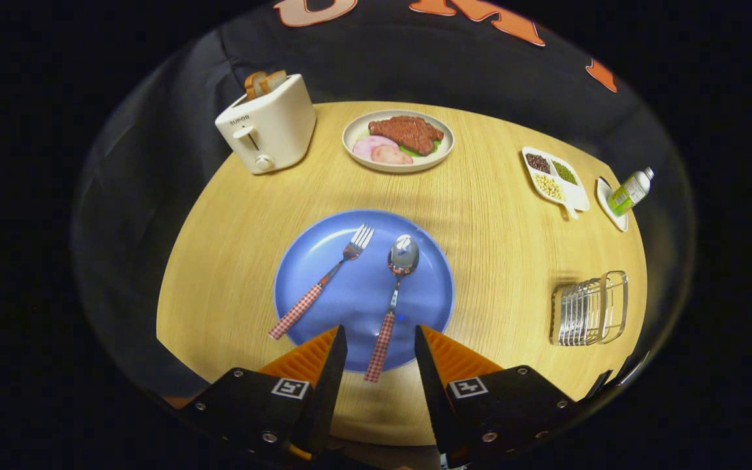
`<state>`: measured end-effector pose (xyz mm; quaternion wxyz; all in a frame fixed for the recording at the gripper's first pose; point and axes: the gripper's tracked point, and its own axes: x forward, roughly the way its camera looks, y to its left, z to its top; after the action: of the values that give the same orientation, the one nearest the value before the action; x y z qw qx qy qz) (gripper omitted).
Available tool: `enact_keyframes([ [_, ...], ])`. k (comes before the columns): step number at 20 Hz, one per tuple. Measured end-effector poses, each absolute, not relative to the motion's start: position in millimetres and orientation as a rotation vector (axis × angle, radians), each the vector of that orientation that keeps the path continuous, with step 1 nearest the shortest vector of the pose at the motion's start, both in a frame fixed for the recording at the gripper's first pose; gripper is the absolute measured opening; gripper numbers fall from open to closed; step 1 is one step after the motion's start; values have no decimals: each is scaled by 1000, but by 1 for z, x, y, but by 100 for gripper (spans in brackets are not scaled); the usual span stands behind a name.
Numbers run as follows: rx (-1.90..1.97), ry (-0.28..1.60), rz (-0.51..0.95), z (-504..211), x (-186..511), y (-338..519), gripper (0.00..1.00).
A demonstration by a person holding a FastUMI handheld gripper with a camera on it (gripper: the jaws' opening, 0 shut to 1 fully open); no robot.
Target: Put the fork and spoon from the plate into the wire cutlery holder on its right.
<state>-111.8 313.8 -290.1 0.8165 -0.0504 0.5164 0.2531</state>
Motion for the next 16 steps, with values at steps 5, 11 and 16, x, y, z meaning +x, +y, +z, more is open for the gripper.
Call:
enact_keyframes([
  [5,-122,1131,497,-312,-118,317,48],
  [11,-102,1199,483,-328,-133,313,34],
  [16,-112,1229,475,-336,-135,320,34],
])
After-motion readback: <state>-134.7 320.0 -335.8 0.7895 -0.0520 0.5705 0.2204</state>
